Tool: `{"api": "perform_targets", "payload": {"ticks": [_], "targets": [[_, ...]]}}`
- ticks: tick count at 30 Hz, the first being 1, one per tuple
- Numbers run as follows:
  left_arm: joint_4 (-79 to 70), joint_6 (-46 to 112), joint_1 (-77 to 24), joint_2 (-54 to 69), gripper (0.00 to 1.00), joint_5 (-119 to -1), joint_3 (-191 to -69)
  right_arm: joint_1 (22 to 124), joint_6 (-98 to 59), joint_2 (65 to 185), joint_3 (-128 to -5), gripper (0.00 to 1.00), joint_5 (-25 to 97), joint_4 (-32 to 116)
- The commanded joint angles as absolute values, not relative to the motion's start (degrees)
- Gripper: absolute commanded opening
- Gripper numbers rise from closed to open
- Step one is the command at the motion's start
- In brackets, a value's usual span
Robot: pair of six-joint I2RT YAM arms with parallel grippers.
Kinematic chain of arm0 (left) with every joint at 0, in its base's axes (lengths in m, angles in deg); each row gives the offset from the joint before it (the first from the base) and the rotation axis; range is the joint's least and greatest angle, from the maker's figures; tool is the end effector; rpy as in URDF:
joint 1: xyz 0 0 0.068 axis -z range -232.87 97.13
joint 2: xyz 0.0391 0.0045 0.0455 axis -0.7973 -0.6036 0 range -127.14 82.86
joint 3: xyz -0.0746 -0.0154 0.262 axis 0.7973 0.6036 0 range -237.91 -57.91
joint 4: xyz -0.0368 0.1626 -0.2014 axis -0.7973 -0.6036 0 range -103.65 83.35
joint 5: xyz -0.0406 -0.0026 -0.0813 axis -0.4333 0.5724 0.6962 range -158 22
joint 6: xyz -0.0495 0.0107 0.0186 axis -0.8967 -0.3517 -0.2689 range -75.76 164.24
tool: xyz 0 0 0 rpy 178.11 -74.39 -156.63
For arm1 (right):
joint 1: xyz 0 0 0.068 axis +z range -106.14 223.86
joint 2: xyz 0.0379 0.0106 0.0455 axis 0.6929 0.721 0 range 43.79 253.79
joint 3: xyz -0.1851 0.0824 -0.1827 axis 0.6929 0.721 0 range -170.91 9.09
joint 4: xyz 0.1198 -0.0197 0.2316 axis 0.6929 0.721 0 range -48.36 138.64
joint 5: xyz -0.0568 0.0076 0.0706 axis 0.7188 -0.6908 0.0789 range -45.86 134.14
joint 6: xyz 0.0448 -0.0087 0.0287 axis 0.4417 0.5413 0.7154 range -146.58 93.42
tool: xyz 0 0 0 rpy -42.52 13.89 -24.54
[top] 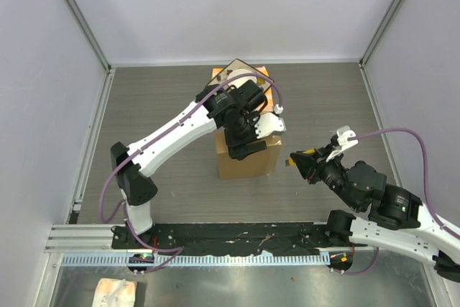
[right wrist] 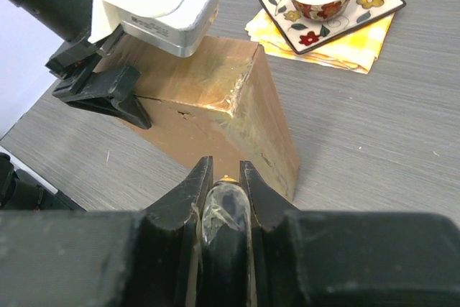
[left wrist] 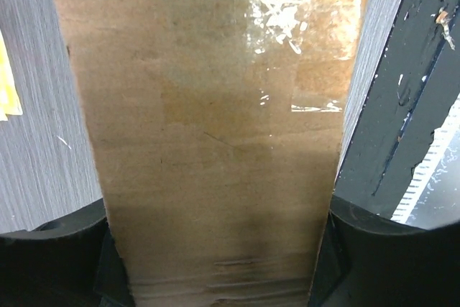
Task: Unpack the express box
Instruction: Adjust the express box at the center of the board.
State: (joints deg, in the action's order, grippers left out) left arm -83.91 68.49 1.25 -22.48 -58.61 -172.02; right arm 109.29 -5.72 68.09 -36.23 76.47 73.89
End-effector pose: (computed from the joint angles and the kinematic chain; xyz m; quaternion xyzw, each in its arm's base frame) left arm 0.2080 -0.2974 0.3632 0.6305 0.7493 -0.1256 0.1590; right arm 0.0542 0.0727 0.3458 -0.1180 0.7539 0.2598 0.5919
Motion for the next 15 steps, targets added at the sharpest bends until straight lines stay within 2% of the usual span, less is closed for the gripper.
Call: {"api": "perform_targets", "payload": {"ticks": [1, 4, 5, 8, 12, 13, 15], "targets": [[-87.41, 69.29, -2.93, -24.18, 0.31, -56.24, -174.71, 109.17, -9.26, 66.21, -35.57, 0.01, 76.93, 65.14], [-94.18, 69.9, -9.59, -25.42, 0.35, -45.18, -179.37, 109.17, -14.35, 66.03, -34.51, 0.01, 73.43, 58.82], [-95.5, 70.34, -11.72, -25.42, 0.35, -37.14, -179.99, 109.17, -17.76, 66.2, -34.07, 0.01, 72.53, 56.69], [-100.94, 74.11, -18.93, -23.75, 0.32, -26.56, -178.68, 109.17, -22.52, 68.92, -34.59, 0.01, 71.21, 50.71], [-99.74, 77.98, -22.02, -18.75, 0.22, -24.84, -166.85, 109.25, -31.74, 74.81, -35.3, 0.01, 70.33, 43.94], [-99.03, 78.77, -22.02, -17.69, 0.16, -24.84, -164.63, 109.08, -33.51, 75.78, -35.21, 0.01, 70.24, 39.93], [-97.71, 80.01, -22.02, -15.05, 0.14, -24.76, -159.28, 109.08, -38.6, 77.8, -33.02, 0.01, 67.79, 34.99]]}}
